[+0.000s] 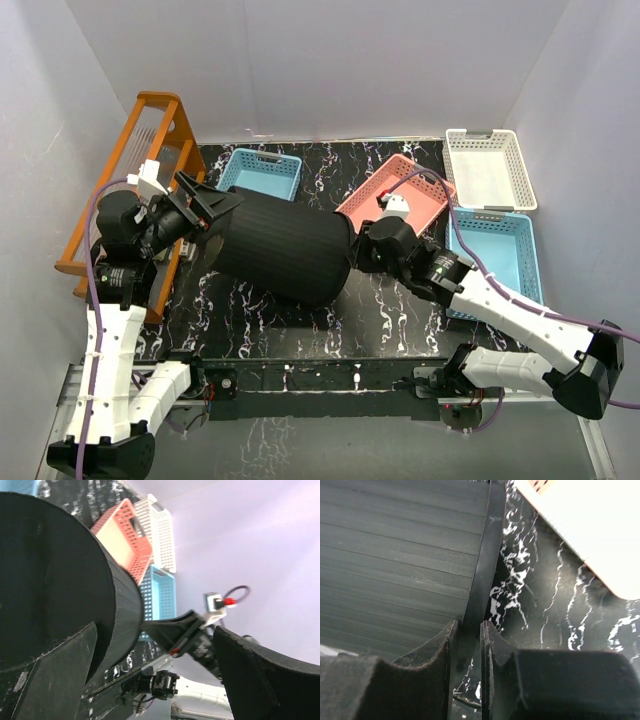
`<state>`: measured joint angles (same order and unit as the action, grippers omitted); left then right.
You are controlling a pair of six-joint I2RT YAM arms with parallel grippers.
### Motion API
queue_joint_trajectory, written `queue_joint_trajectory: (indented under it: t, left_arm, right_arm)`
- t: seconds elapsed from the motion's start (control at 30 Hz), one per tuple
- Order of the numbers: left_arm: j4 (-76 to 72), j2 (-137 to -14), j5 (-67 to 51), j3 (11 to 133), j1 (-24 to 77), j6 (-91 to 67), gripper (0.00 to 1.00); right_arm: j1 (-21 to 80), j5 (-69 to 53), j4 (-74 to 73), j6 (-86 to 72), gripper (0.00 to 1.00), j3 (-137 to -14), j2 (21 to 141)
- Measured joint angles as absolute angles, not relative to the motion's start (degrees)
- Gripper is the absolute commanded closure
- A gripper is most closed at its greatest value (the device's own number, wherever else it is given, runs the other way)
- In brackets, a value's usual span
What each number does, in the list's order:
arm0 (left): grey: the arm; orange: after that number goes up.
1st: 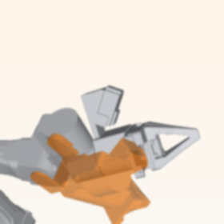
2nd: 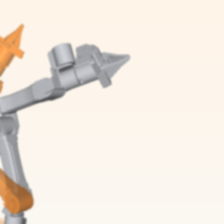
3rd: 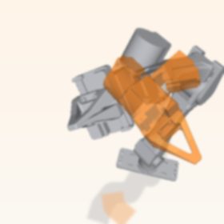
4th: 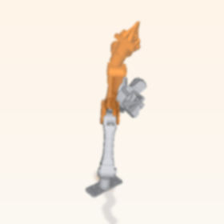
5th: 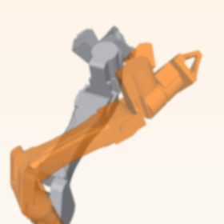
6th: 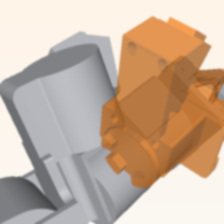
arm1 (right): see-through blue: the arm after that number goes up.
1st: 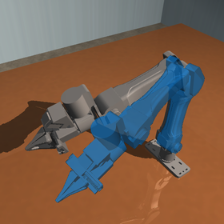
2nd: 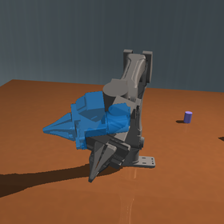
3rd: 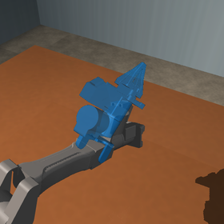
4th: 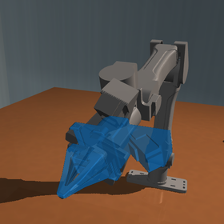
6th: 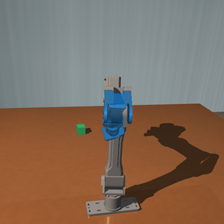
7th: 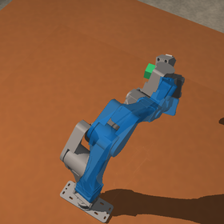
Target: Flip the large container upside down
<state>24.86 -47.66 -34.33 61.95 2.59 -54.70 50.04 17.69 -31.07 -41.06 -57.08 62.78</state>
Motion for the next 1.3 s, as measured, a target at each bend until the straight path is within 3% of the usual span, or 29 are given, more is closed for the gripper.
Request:
queue_joint_trajectory:
  t: [0.33,0.77,1.07,1.3]
  left_arm:
    - [13.39,-49.56,-43.57,62.06,3.84,-60.55,0.01]
    - [11.62,-50.54,-47.57,62.06,4.64,-61.14,0.01]
    - [12.97,-53.71,-47.27,64.36,4.73,-58.92,0.01]
    - [13.80,-57.41,-46.92,68.53,4.75,-56.71,0.01]
  right_arm:
    - [51.46,7.73,-23.49,-48.36,0.91,-46.11,62.28]
    - [52.14,4.08,-15.90,-51.66,0.88,-38.57,61.58]
    - [52.34,2.61,-15.99,-51.22,0.59,-36.38,60.82]
    - [52.45,2.68,-16.08,-51.13,0.49,-34.85,59.81]
